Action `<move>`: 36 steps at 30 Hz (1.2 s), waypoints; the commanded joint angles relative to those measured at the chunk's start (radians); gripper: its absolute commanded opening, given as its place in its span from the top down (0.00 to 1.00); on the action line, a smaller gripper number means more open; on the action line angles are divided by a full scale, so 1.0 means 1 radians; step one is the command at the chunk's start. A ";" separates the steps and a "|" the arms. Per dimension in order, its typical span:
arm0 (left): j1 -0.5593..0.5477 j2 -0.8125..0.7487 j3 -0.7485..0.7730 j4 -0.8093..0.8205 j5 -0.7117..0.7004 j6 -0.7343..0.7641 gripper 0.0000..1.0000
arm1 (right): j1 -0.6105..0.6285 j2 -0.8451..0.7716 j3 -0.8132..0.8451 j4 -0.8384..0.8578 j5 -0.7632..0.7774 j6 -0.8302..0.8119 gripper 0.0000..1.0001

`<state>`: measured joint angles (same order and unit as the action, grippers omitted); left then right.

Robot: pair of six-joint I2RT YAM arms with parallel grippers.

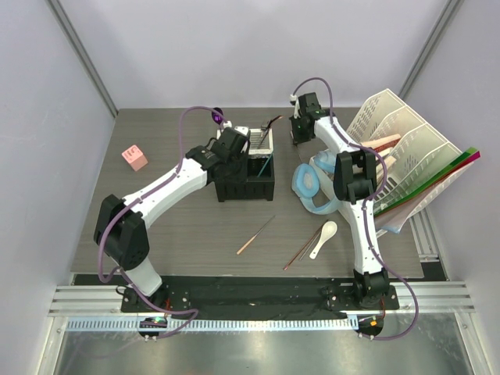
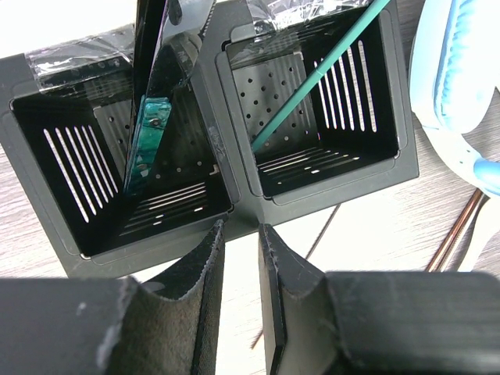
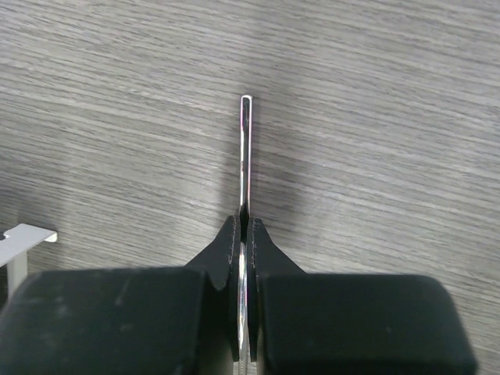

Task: Sort the eating utensils into containers
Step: Pick up the chopstick from the center of the board.

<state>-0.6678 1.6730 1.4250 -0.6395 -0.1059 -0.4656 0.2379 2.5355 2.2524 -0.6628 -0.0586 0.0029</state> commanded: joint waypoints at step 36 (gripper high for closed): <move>-0.006 -0.038 0.037 0.001 -0.040 -0.027 0.76 | 0.009 -0.225 0.021 -0.081 -0.047 0.180 0.99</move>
<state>-0.6678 1.6726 1.4506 -0.6544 -0.1257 -0.4942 0.2420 2.4222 2.2166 -0.7601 -0.1230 0.1616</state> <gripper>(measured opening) 0.243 0.039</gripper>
